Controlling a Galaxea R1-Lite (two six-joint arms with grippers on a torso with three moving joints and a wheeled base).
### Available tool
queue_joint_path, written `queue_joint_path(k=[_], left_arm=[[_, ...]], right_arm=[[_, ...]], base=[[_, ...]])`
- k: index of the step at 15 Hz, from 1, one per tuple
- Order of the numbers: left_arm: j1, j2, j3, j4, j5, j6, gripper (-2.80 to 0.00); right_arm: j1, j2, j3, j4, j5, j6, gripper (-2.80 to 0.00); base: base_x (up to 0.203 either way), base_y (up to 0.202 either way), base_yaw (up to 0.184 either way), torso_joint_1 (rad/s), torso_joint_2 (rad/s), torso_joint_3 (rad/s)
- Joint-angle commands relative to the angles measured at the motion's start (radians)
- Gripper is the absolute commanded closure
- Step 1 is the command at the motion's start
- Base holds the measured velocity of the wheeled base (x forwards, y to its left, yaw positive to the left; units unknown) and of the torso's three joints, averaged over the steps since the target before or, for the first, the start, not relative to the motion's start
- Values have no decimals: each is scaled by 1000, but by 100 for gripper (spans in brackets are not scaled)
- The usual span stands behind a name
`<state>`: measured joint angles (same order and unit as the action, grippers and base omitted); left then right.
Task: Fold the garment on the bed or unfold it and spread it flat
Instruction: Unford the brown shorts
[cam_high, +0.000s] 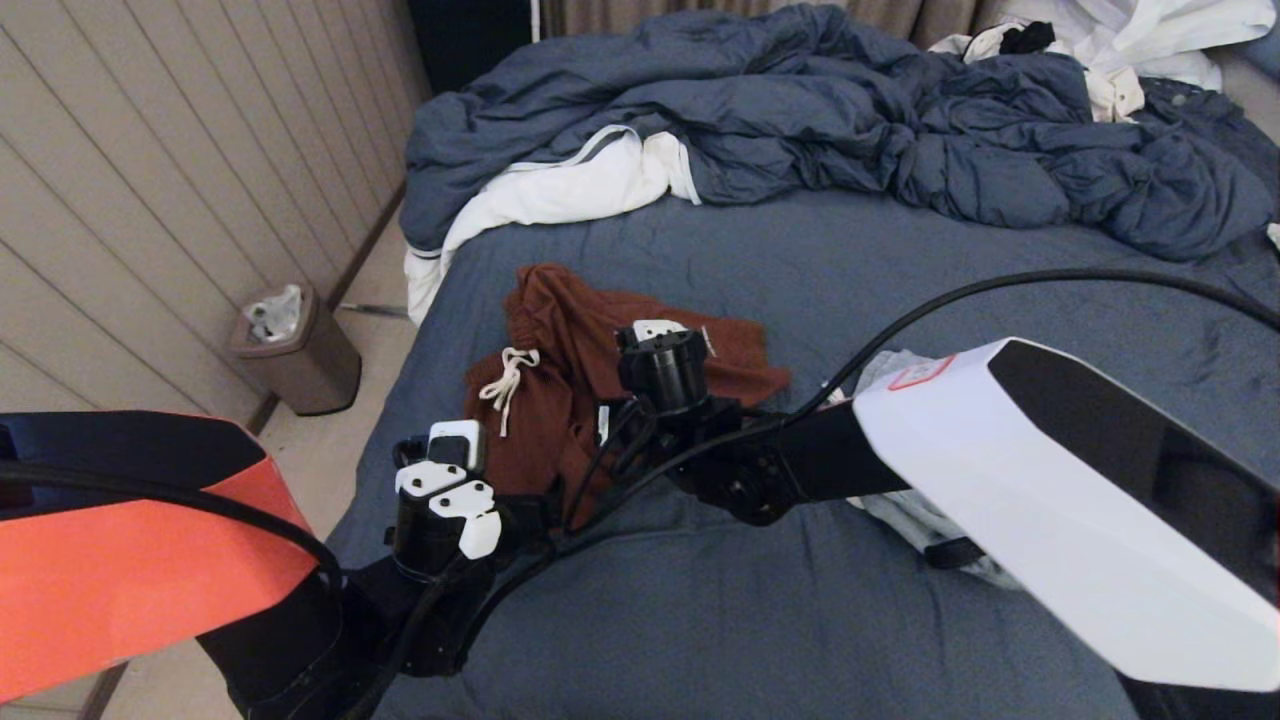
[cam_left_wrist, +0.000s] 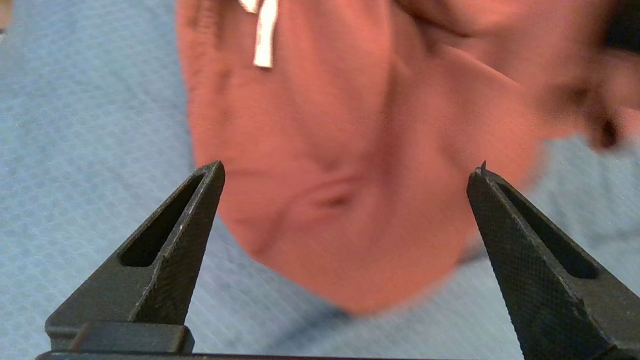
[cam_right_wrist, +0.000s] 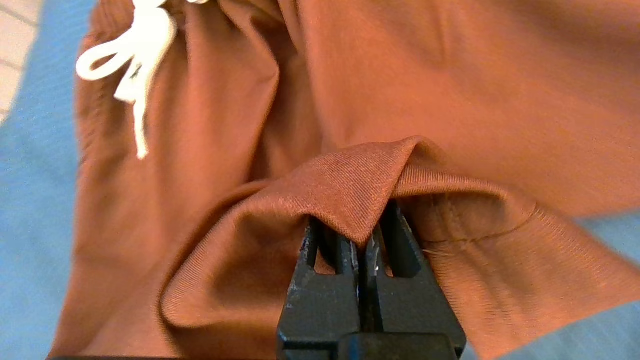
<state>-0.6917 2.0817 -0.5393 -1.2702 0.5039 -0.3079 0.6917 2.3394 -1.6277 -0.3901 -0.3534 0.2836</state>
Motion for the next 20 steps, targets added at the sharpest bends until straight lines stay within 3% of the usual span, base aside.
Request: queue_joint_path(k=[1, 5, 9, 16, 20], left_arm=[[-44, -3, 25, -32, 4, 16, -280], [-123, -55, 24, -108, 88, 137, -280], [-216, -8, -23, -66, 90, 163, -280], [-230, 249, -125, -55, 90, 166, -280], [-140, 327, -219, -52, 83, 172, -280]], right_arm=[[-7, 105, -91, 5, -11, -3, 0], [-12, 116, -110, 25, -10, -9, 0], [-11, 114, -116, 27, -11, -11, 0], [-12, 97, -126, 40, -12, -11, 0], [-15, 95, -126, 40, -12, -11, 0]], base=[[0, 0, 0, 0, 0, 0], [0, 0, 0, 0, 0, 0], [0, 0, 0, 0, 0, 0], [0, 0, 0, 0, 0, 0], [0, 0, 0, 0, 0, 0]])
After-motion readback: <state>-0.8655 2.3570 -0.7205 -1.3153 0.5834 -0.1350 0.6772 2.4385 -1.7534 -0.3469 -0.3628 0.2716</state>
